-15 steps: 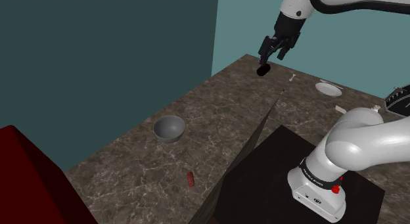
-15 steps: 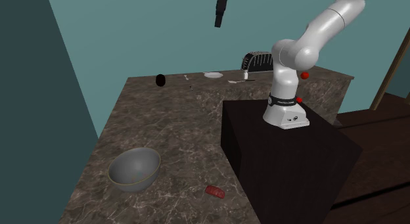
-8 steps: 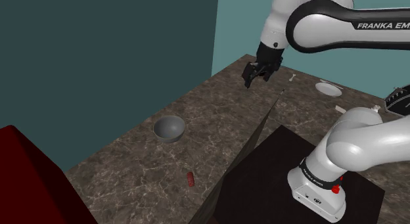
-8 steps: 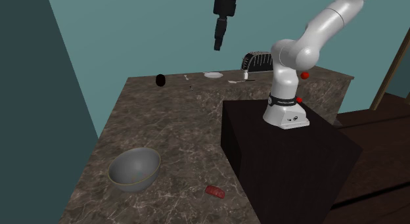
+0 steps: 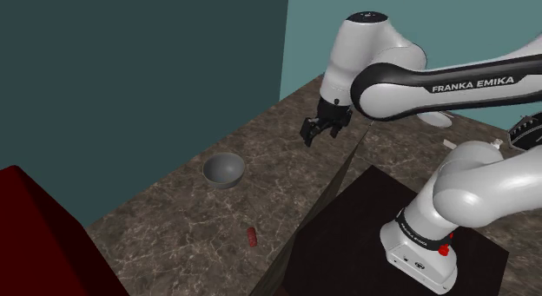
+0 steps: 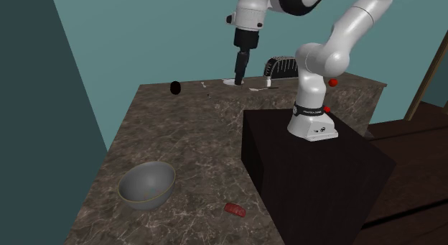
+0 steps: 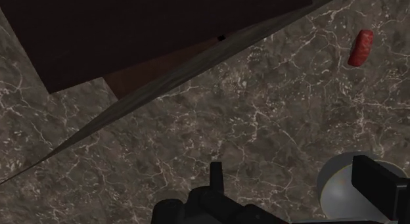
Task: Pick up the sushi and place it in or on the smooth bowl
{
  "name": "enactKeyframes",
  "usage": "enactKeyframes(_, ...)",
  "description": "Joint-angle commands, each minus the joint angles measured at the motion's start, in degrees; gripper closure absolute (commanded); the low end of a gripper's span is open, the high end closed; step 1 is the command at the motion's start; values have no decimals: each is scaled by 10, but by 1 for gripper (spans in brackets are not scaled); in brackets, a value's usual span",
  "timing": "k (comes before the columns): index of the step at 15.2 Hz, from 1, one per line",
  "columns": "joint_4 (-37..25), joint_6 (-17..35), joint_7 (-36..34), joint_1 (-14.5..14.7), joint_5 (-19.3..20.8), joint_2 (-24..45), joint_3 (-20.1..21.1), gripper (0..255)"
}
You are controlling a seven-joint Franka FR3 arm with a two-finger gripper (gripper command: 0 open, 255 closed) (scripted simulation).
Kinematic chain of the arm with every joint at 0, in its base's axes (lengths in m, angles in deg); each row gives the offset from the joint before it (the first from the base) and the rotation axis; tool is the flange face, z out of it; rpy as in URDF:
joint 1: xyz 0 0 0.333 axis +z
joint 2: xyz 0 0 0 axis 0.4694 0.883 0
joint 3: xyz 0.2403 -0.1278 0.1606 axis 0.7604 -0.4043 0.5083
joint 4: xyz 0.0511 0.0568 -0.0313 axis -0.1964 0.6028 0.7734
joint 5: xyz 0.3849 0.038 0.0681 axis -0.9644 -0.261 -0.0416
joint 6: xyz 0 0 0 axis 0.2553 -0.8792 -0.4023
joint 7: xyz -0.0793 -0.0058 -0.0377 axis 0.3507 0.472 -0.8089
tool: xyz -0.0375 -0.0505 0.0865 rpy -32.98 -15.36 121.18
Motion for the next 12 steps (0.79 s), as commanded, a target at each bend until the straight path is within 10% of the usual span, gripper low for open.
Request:
enactKeyframes(1,9,39,-29,5,-12,31,25,0)
enactKeyframes(12,6,252,-205,-19,4,258,169,0)
